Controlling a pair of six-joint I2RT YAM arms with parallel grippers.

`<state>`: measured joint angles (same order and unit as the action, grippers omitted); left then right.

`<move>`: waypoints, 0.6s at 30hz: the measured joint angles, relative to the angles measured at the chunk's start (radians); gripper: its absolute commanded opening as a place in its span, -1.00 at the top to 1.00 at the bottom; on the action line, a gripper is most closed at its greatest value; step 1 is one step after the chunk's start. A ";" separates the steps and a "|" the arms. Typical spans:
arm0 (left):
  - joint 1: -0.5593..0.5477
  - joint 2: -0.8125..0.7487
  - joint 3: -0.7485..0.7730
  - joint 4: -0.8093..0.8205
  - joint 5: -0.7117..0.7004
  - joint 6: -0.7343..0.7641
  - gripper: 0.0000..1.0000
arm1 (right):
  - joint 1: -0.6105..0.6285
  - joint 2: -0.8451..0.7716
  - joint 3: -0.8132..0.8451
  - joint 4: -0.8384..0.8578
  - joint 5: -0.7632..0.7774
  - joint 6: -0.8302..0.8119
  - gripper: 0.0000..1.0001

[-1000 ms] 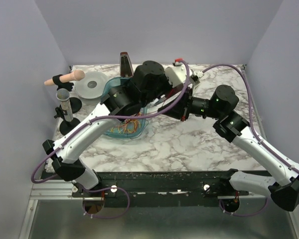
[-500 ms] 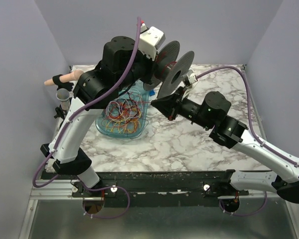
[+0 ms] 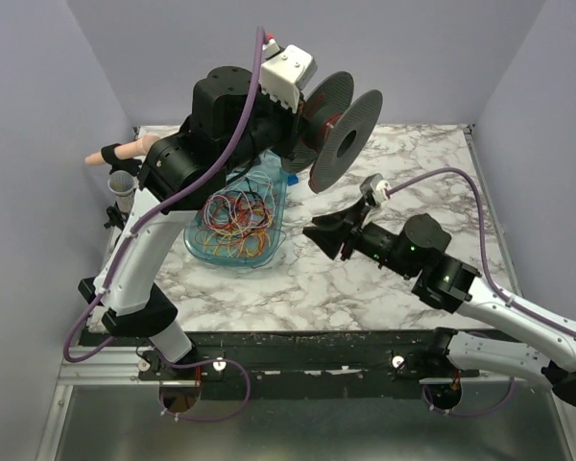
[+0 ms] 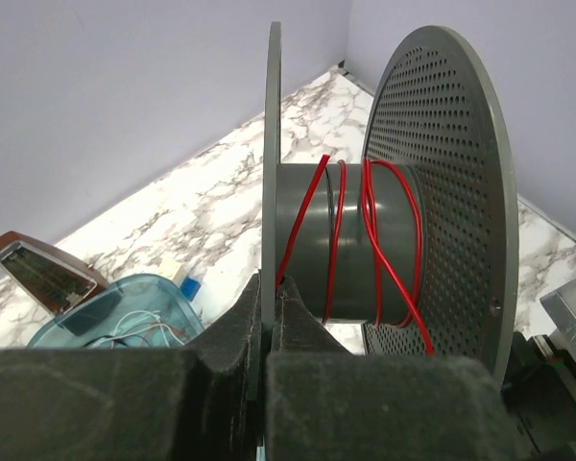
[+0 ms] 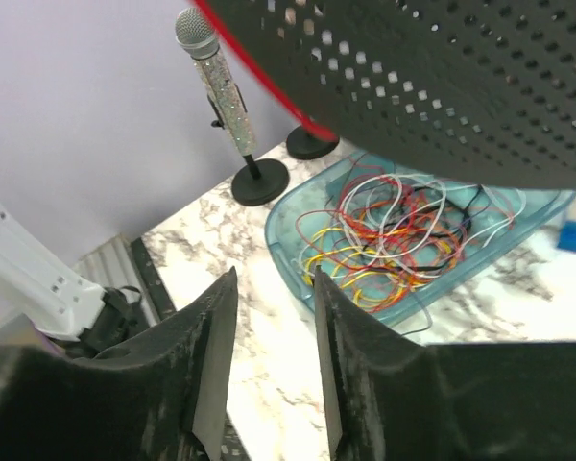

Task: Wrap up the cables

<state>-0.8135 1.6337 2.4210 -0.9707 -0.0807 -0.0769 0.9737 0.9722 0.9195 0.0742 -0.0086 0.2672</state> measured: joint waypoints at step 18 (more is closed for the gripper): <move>0.001 -0.010 0.036 0.004 0.156 -0.035 1.00 | -0.007 -0.196 -0.276 0.485 0.018 -0.011 -0.50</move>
<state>-0.8124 1.6234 2.4573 -0.9665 0.0753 -0.1116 0.9665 0.7757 0.6437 0.5591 0.0097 0.2558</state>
